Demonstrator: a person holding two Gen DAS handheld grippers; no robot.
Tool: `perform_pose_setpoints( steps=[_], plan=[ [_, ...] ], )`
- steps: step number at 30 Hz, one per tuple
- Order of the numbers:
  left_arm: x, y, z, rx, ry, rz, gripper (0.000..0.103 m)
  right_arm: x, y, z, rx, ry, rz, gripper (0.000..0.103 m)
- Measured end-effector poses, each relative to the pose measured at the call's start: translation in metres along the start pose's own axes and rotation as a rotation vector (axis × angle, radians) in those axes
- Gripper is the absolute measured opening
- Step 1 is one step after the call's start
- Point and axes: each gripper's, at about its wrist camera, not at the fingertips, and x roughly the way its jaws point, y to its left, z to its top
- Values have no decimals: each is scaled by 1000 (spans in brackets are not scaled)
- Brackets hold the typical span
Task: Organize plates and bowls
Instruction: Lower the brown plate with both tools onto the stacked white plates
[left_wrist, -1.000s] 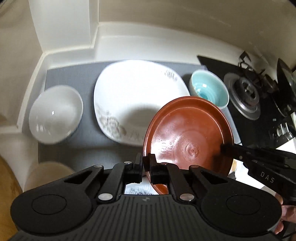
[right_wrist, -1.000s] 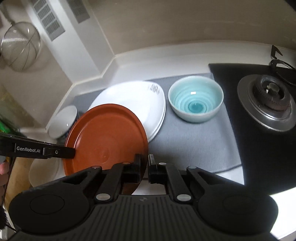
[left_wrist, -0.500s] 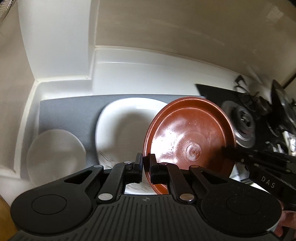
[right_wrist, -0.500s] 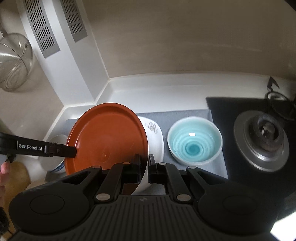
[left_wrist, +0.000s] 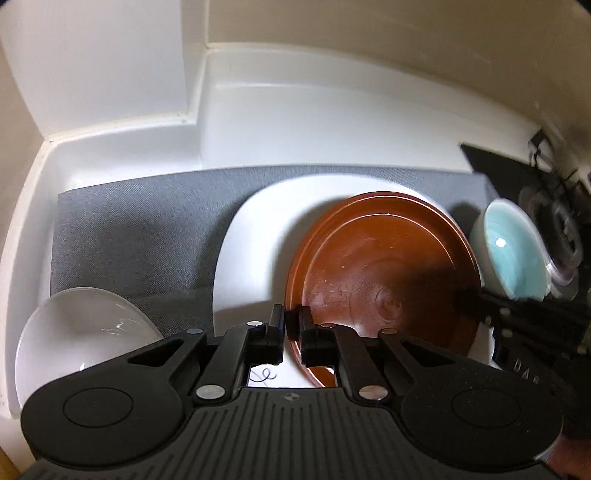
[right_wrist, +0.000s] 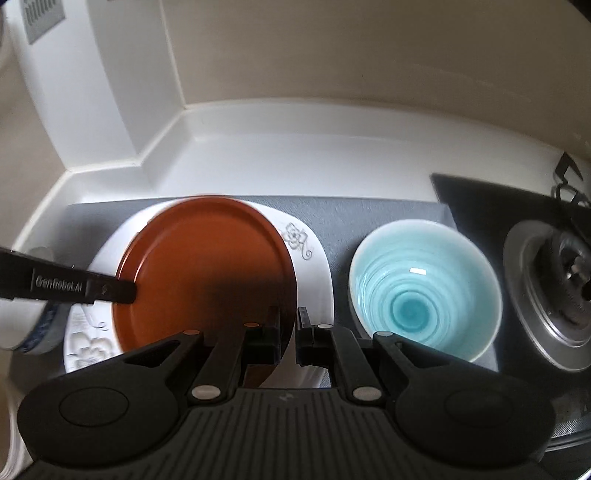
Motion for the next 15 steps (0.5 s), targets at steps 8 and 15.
perform_pose_setpoints(
  steps=[8, 15],
  plan=[
    [-2, 8, -8, -14, -44, -24, 9, 4, -3, -5, -6, -42, 7, 8],
    [-26, 4, -9, -12, -102, -59, 21, -9, -9, -5, 5, -67, 43, 24]
  ],
)
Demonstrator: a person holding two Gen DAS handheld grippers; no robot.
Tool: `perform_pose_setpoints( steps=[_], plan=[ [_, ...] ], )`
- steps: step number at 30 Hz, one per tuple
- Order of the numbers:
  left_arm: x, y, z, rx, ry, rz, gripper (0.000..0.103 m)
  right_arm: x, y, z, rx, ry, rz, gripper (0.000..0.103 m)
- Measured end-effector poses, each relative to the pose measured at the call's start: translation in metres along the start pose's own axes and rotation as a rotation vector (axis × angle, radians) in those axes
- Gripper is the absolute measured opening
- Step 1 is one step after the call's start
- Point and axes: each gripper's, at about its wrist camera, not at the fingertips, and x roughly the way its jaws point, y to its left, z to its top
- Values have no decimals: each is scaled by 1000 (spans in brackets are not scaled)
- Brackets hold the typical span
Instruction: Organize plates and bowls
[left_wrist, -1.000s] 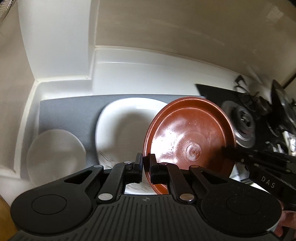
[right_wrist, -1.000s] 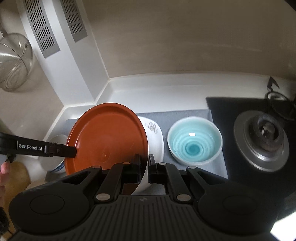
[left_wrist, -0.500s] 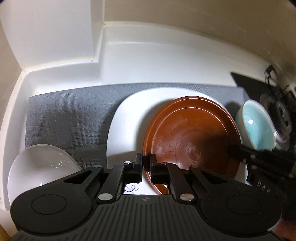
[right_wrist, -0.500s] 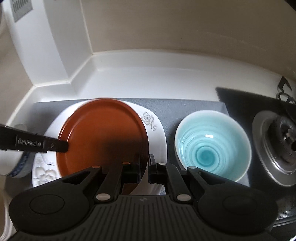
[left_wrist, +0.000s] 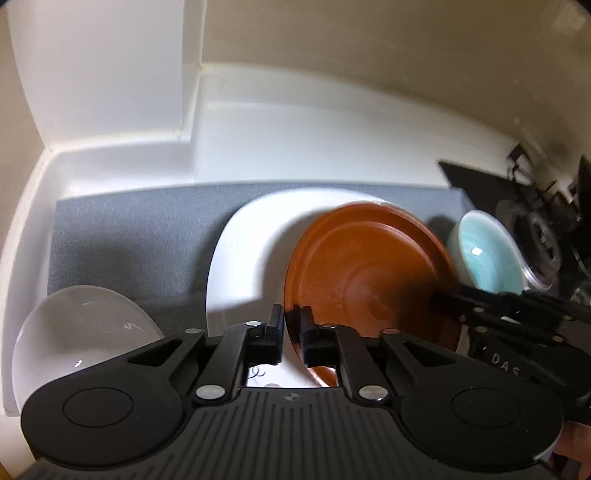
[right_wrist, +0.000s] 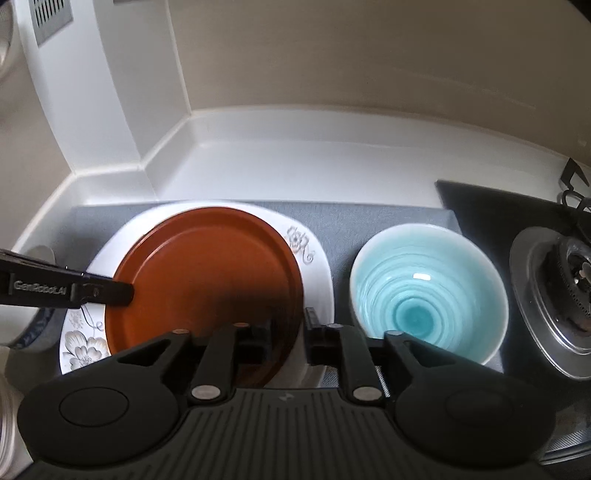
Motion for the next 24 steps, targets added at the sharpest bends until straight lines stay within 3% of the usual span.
perform_pose_setpoints(
  steps=[1, 2, 3, 4, 11, 19, 21, 24],
  plan=[
    [-5, -2, -1, 8, -21, 14, 29, -2, -1, 1, 0, -3, -3, 27],
    [-12, -4, -2, 19, -41, 26, 46, -5, -1, 2, -1, -12, -4, 29],
    [-19, -4, -4, 20, -61, 32, 53, -9, -1, 3, -5, -26, -7, 34],
    [-26, -3, -7, 13, -76, 28, 54, -12, 0, 3, -12, -37, -8, 40],
    [-75, 35, -25, -99, -114, 45, 54, -30, 11, 8, 7, -68, 37, 43],
    [-106, 119, -60, -261, -137, 81, 52, -42, 88, 6, -114, -9, 196, 42],
    [-102, 129, -65, -291, -130, 85, 39, -37, 109, 6, -156, 9, 203, 38],
    [-96, 137, -72, -314, -117, 70, 31, -27, 132, 9, -166, 37, 238, 31]
  ],
)
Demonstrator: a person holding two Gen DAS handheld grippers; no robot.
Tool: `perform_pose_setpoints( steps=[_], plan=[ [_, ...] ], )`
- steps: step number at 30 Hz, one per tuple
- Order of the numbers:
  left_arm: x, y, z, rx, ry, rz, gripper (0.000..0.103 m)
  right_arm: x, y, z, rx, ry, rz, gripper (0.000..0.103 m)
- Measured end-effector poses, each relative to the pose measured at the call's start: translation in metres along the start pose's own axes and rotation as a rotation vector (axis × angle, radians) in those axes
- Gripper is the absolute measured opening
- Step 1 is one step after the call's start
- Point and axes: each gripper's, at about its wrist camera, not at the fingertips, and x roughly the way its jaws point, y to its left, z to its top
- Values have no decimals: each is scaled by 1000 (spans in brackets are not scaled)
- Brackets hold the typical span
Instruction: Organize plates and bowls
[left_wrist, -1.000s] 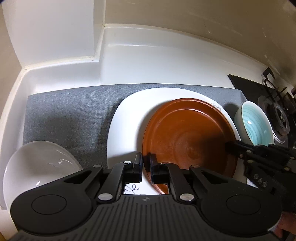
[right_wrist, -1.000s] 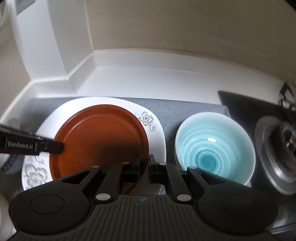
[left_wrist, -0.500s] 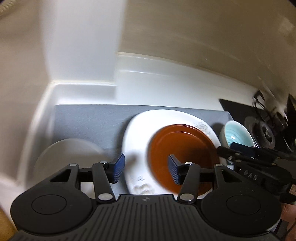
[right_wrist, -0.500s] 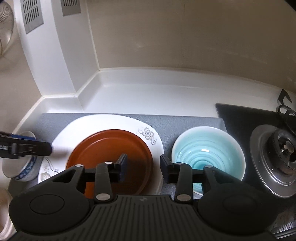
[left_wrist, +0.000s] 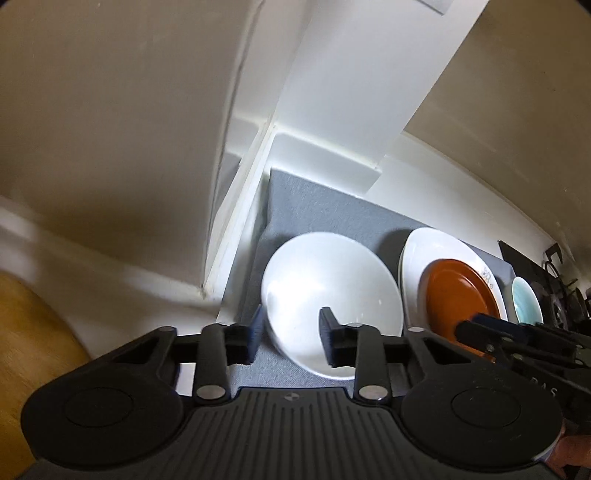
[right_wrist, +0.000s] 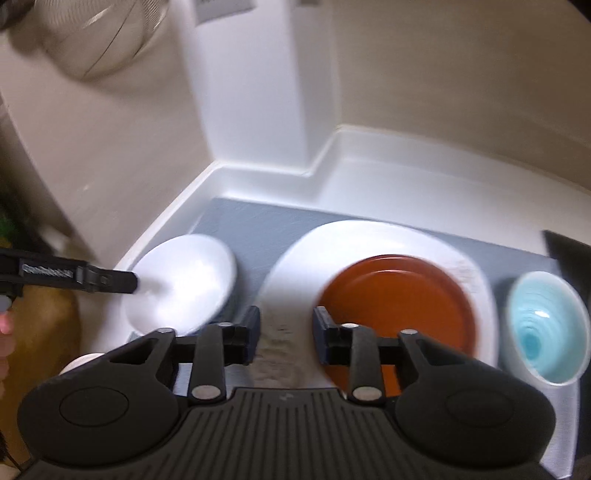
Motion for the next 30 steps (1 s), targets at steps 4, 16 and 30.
perform_pose_setpoints(
  steps=[4, 16, 30],
  plan=[
    [10, 12, -4, -50, 26, -20, 27, 10, 19, 9, -7, 19, 37, 31],
    [14, 30, -13, -169, 104, -76, 19, 56, 27, 12, 32, 124, 78, 14],
    [17, 29, -18, -158, 117, -46, 17, 54, 32, 0, 34, 132, 46, 13]
  ],
)
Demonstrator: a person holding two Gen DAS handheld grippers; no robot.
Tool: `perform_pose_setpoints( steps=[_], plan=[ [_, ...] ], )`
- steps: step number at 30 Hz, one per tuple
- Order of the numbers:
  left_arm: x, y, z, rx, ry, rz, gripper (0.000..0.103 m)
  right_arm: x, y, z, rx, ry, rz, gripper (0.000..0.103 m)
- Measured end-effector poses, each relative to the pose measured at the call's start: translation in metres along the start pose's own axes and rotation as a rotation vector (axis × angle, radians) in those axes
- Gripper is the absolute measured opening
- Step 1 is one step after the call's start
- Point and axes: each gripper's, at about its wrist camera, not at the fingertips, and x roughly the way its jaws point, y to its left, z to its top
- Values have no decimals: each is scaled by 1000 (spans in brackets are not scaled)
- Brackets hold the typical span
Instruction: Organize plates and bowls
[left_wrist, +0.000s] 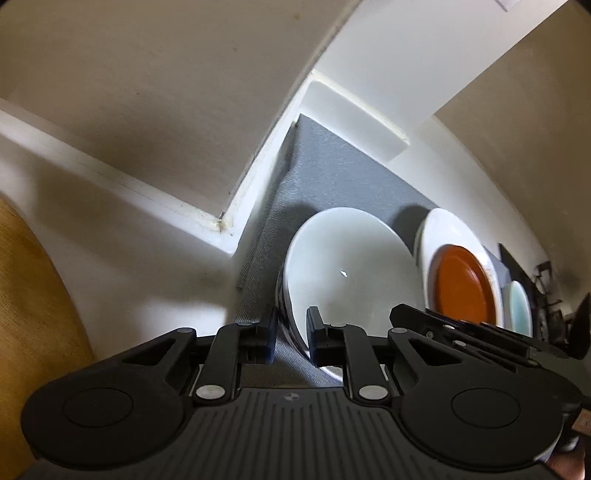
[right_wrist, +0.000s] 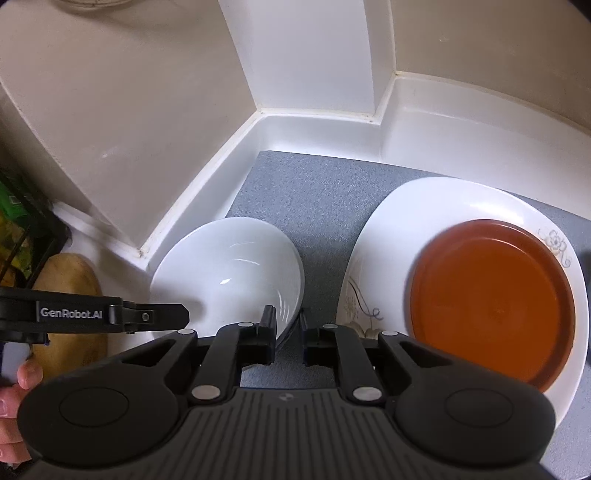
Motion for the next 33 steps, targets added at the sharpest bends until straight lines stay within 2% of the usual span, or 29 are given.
perform_pose_setpoints(
  steps=[4, 10, 16, 23, 27, 29, 33],
  plan=[
    [-7, -18, -4, 43, -15, 98, 16, -4, 0, -1, 3, -24, 17, 12],
    [-25, -43, -13, 41, -15, 112, 16, -37, -12, -4, -2, -63, 65, 13],
    [-47, -103, -19, 78, -56, 135, 16, -83, -52, -6, 48, -131, 110, 13],
    [-64, -197, -26, 112, -73, 107, 16, -151, -126, -5, 61, -236, 123, 13],
    [-58, -261, -30, 142, -81, 82, 16, -193, -177, -2, 76, -297, 94, 13],
    [-54, -290, -34, 146, -74, 54, 16, -212, -203, -1, 85, -324, 84, 13],
    [-41, -329, -36, 86, -12, -38, 16, -242, -257, 3, 105, -359, 73, 12]
  ],
)
